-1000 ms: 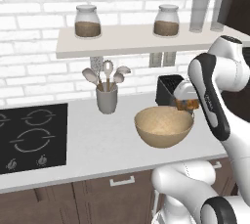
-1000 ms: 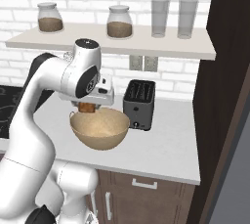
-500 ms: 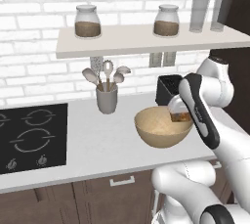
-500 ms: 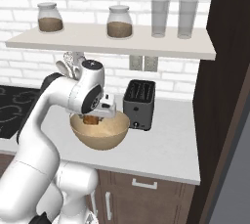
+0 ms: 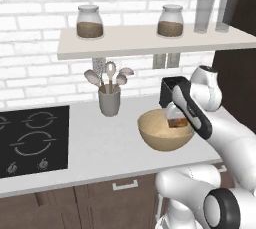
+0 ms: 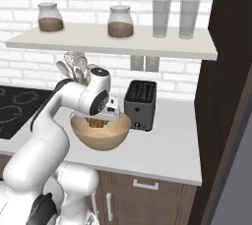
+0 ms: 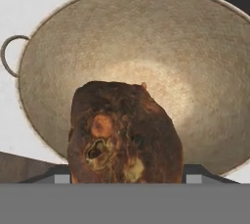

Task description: Open the cabinet, pick up the bread from the cabinet and place it in the basket. Then move the basket to the dining counter.

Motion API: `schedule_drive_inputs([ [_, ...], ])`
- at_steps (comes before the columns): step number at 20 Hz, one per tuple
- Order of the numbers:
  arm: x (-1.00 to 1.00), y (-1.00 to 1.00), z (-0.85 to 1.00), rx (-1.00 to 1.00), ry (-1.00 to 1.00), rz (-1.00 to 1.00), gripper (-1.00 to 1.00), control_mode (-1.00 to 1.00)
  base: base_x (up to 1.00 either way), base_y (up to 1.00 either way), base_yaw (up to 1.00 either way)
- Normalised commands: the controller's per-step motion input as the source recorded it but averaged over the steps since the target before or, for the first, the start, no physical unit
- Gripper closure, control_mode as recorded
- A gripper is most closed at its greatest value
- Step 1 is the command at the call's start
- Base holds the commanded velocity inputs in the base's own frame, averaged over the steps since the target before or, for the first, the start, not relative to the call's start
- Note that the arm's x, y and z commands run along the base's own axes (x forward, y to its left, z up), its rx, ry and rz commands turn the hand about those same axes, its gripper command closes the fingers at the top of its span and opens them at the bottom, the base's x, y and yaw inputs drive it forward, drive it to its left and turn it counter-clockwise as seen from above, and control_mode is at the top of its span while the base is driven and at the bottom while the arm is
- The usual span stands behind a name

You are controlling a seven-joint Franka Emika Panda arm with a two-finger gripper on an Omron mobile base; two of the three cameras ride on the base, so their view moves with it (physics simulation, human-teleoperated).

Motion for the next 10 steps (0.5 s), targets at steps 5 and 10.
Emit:
schedule_drive_inputs([
  [5,0.41,-0.01,-0.45,0.00,0.01,0.01,1.00,-1.00,0.00,0.00,0.00],
  [10,0.26,-0.01,-0.50,0.00,0.01,0.00,1.00,-1.00,0.00,0.00,0.00],
])
